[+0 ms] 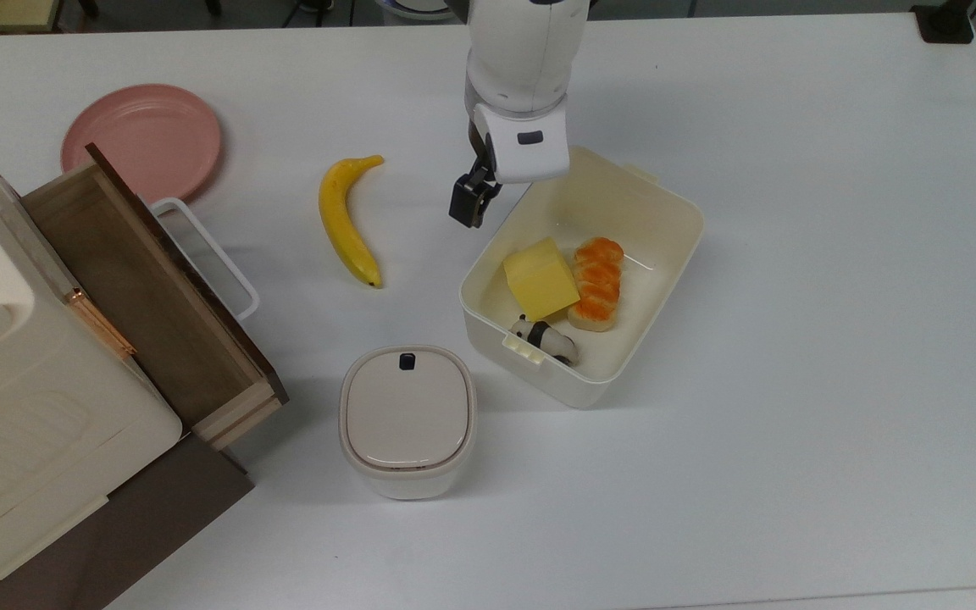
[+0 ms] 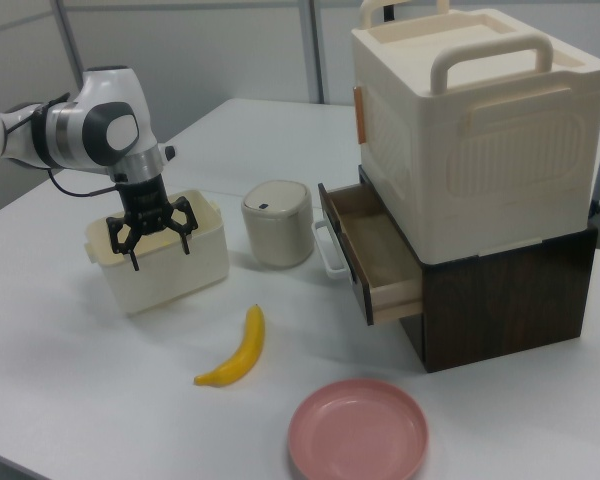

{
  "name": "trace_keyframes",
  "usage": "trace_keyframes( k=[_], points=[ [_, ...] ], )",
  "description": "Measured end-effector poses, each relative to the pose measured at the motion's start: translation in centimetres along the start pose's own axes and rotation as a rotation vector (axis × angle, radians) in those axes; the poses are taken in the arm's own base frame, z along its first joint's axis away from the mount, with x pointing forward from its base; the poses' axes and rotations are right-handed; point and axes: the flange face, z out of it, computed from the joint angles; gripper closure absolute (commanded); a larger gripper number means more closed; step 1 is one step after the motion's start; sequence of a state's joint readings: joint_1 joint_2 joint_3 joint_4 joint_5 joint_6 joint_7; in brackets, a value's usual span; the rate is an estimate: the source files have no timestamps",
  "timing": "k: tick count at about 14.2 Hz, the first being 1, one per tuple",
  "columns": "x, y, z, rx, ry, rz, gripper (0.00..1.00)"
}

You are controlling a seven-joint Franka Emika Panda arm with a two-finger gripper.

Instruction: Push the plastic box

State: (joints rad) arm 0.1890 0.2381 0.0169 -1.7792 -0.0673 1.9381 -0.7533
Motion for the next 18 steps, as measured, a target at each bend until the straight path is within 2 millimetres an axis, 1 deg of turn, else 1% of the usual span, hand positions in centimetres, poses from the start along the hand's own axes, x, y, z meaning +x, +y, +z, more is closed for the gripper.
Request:
trace_keyframes(
  k=[4,7,10,13,16,18],
  points=[
    [0.9,-0.3,0.0,-0.004,0.003,-0.013,0.0],
    [1.1,-0.2,0.0,-0.004,0.003,-0.014,0.0],
    [1.5,0.2,-0.4,-0.013,0.012,-0.013,0.0],
    [1.8,0.3,0.2,-0.007,0.006,-0.016,0.0],
    [2.5,-0.3,0.7,-0.001,0.0,-0.031,0.0],
    [3.0,-0.1,1.0,-0.018,0.019,-0.033,0.0]
  ],
)
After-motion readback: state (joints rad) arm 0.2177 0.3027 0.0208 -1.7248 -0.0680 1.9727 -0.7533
